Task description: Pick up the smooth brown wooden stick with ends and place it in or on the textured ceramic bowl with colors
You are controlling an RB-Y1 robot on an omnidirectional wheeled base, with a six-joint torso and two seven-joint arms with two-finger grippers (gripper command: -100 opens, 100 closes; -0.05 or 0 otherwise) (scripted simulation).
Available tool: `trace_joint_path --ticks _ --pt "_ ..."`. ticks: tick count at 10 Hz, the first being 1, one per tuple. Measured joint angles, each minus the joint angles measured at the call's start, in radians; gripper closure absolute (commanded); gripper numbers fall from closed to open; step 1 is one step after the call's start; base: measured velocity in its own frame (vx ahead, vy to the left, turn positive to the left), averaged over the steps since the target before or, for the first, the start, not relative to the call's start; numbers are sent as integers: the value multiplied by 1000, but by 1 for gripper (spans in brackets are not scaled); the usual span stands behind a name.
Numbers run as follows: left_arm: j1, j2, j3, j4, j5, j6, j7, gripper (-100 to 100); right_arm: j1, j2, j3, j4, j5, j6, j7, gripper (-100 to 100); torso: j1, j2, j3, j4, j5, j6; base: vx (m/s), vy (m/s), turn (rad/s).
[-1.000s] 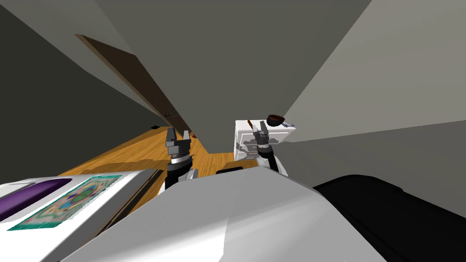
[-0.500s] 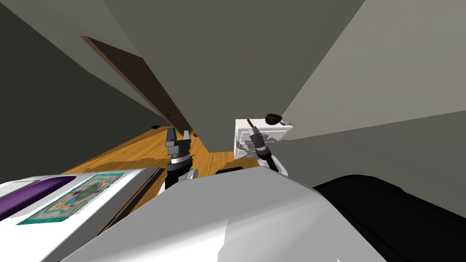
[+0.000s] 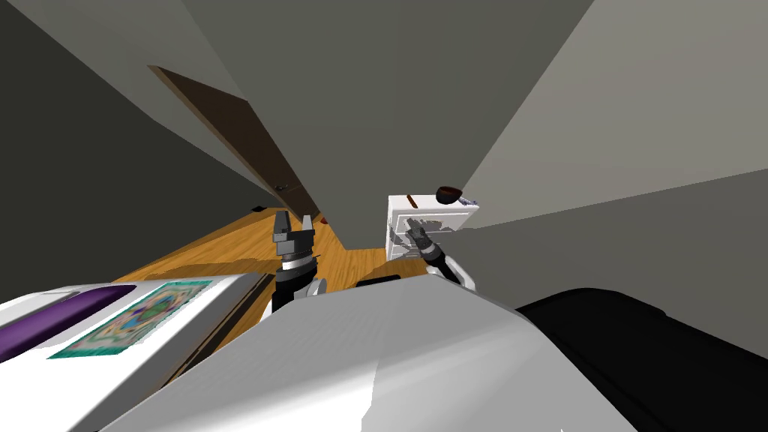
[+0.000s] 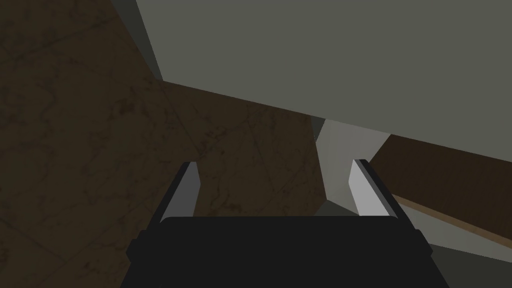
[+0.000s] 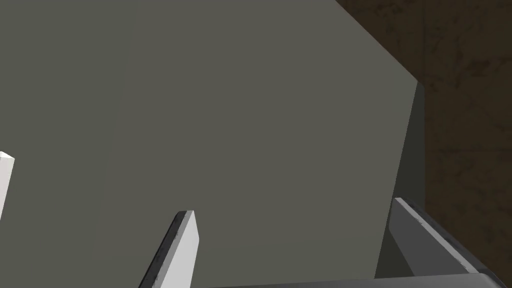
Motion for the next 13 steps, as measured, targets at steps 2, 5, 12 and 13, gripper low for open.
trace_joint_path --ticks 2,5,12,13 --pt "0 0 0 0 0 0 0 0 -4 -61 23 33 24 -29 3 -100 0 0 0 0 0 0 -51 14 22" --pt "0 0 0 0 0 0 0 0 -27 -146 74 102 71 -69 6 -100 0 -1 -1 0 0 0 -38 15 20" --pt "0 0 0 0 0 0 0 0 -49 -368 163 248 145 -192 -7 -100 1 -3 -2 -1 0 0 -21 26 39" --pt "0 0 0 0 0 0 0 0 -64 -397 185 281 159 -206 -15 -100 2 -4 -2 -1 0 0 -6 40 28"
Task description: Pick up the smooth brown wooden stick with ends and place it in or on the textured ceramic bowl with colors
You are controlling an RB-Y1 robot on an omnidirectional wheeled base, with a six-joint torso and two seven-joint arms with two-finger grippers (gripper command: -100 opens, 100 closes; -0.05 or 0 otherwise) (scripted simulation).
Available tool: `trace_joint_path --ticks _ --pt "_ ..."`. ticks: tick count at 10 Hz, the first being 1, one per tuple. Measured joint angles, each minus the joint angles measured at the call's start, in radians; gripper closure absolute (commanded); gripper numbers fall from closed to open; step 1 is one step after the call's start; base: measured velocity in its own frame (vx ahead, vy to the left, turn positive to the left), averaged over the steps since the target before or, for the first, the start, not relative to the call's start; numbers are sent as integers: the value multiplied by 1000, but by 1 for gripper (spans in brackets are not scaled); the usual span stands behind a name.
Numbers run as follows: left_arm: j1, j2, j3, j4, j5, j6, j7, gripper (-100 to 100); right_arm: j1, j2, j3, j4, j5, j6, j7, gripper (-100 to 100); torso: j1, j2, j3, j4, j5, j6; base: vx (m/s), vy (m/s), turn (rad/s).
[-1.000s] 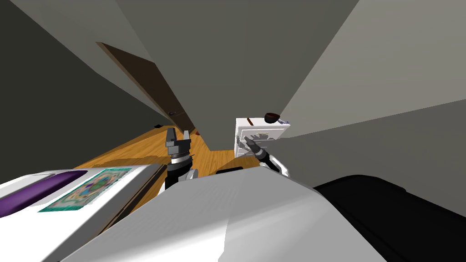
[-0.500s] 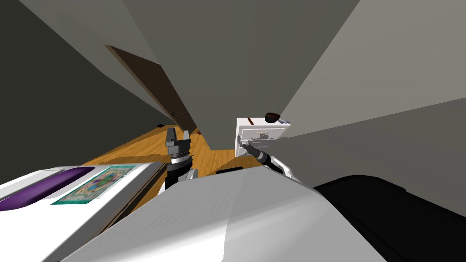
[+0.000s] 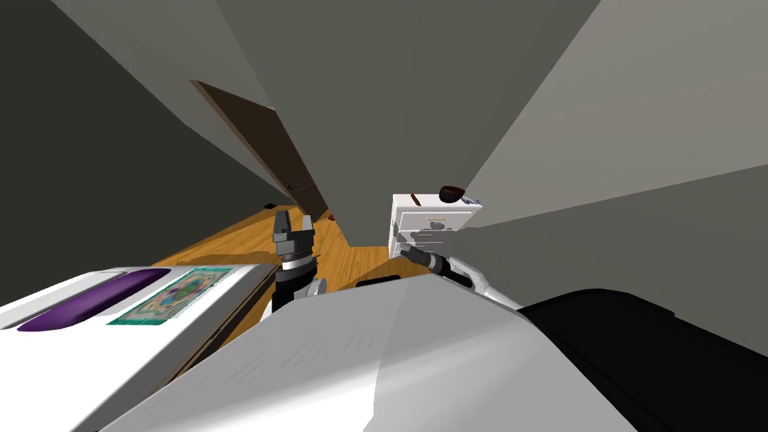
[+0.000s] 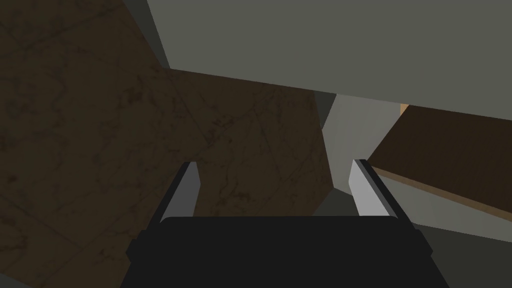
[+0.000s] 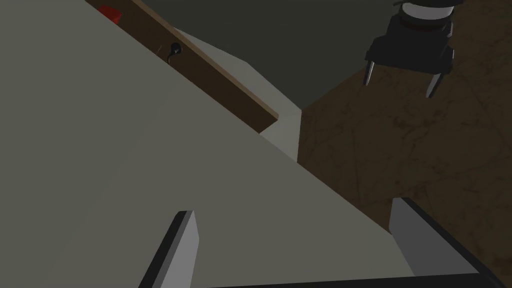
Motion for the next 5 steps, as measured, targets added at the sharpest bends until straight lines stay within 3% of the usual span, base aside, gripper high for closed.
trace_joint_path --ticks 3,5 --pt "0 0 0 0 0 0 0 0 1 -82 28 27 20 -23 -14 -100 0 0 0 0 0 0 -1 30 27" --pt "0 0 0 0 0 0 0 0 -15 -145 56 79 35 -60 -30 -100 1 -1 -1 0 0 0 9 59 50"
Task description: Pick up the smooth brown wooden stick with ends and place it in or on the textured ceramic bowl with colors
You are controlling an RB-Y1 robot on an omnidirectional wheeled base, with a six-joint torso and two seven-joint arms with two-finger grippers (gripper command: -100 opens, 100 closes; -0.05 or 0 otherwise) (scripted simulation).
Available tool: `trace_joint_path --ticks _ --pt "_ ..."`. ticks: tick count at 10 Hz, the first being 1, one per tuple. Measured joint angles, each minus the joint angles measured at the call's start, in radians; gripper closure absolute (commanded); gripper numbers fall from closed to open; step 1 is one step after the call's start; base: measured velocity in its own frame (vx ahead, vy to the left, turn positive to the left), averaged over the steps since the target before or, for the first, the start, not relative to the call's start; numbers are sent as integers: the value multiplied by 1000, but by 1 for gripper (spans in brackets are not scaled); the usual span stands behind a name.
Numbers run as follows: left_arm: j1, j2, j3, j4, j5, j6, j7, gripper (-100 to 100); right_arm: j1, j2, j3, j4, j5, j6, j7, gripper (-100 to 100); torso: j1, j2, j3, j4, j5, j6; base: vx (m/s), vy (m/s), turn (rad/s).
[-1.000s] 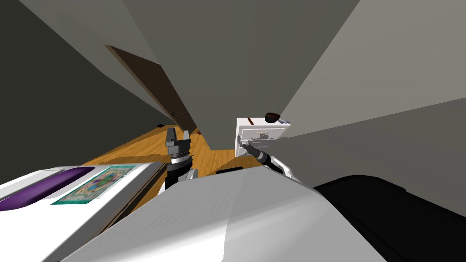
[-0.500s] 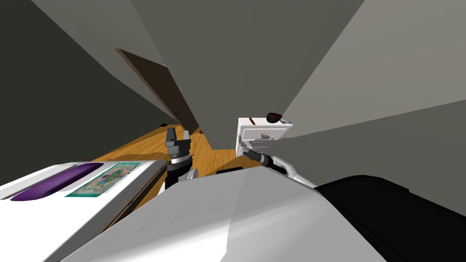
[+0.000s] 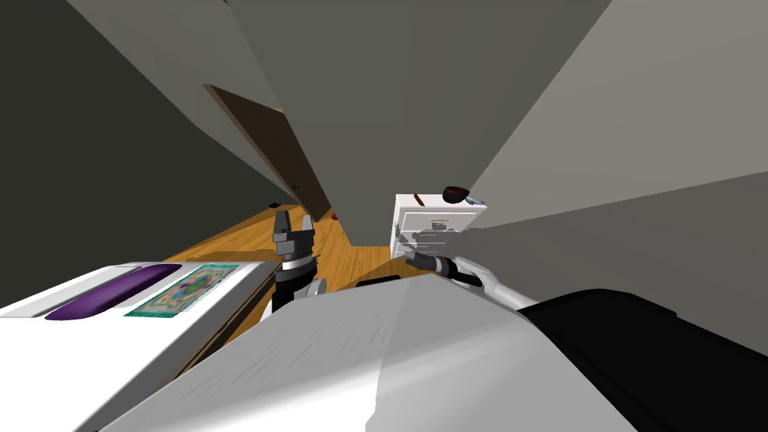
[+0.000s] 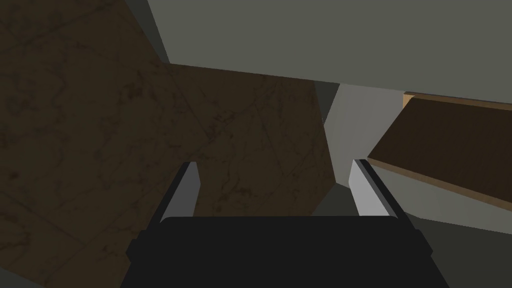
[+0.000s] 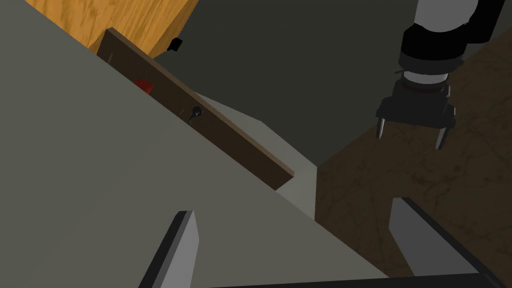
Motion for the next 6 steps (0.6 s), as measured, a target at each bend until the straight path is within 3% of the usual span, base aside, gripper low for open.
trace_joint_path --ticks 3,6 --pt "0 0 0 0 0 0 0 0 -21 -91 49 63 28 -36 -29 -100 0 -1 -1 0 0 0 26 59 51" --pt "0 0 0 0 0 0 0 0 -59 -168 112 179 57 -93 -65 -100 2 -2 -1 0 0 0 29 77 50"
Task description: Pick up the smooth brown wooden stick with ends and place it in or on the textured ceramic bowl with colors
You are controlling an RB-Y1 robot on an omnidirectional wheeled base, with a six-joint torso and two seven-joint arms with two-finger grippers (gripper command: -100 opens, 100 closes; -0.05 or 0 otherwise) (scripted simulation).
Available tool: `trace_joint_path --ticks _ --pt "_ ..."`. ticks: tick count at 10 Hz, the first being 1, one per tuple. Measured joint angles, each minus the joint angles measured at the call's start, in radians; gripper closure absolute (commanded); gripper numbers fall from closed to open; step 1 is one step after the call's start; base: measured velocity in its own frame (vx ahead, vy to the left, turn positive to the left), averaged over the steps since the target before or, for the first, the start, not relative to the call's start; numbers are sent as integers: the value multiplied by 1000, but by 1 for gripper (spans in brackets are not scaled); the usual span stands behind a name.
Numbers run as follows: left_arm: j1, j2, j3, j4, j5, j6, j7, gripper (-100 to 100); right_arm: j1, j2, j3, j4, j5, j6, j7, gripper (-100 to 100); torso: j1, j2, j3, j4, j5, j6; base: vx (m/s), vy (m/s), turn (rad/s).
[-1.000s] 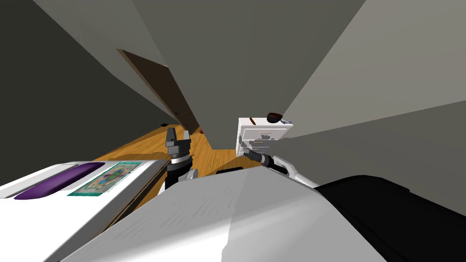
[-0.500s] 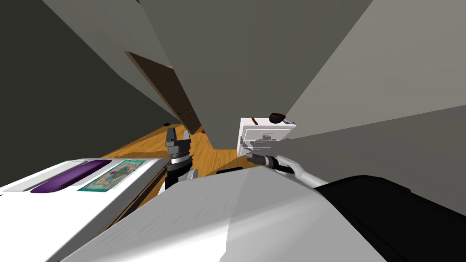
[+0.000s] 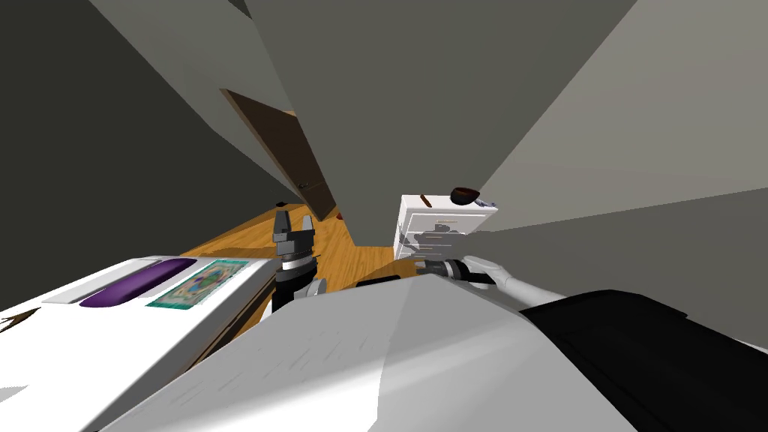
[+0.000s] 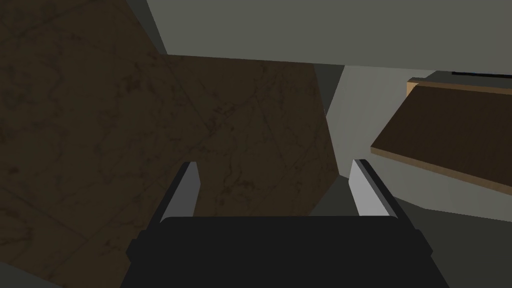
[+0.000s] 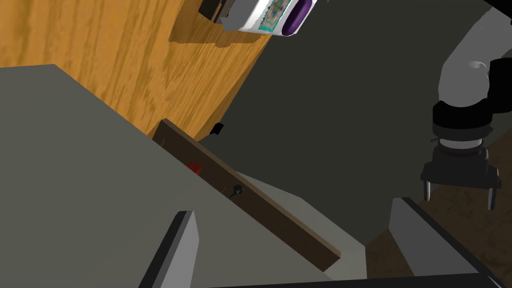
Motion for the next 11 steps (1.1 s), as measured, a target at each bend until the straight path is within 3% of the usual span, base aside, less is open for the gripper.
trace_joint_path --ticks 2,4,5,6,9,11 --pt "0 0 0 0 0 0 0 0 18 -60 7 -7 1 -1 -14 -100 -3 1 1 0 0 1 32 42 32" --pt "0 0 0 0 0 0 0 0 2 -118 39 38 14 -20 -41 -100 -2 -1 0 0 0 0 55 67 49" --pt "0 0 0 0 0 0 0 0 -7 -150 58 87 17 -51 -55 -100 -1 -2 -1 0 0 0 56 74 32" --pt "0 0 0 0 0 0 0 0 -7 -187 70 84 21 -50 -73 -100 0 -1 -1 0 0 0 60 86 78" --pt "0 0 0 0 0 0 0 0 -54 -272 134 175 46 -80 -146 -100 1 -3 -2 -1 1 0 72 91 49" --pt "0 0 0 0 0 0 0 0 -44 -319 147 203 46 -92 -151 -100 -2 0 0 0 0 1 46 55 26"
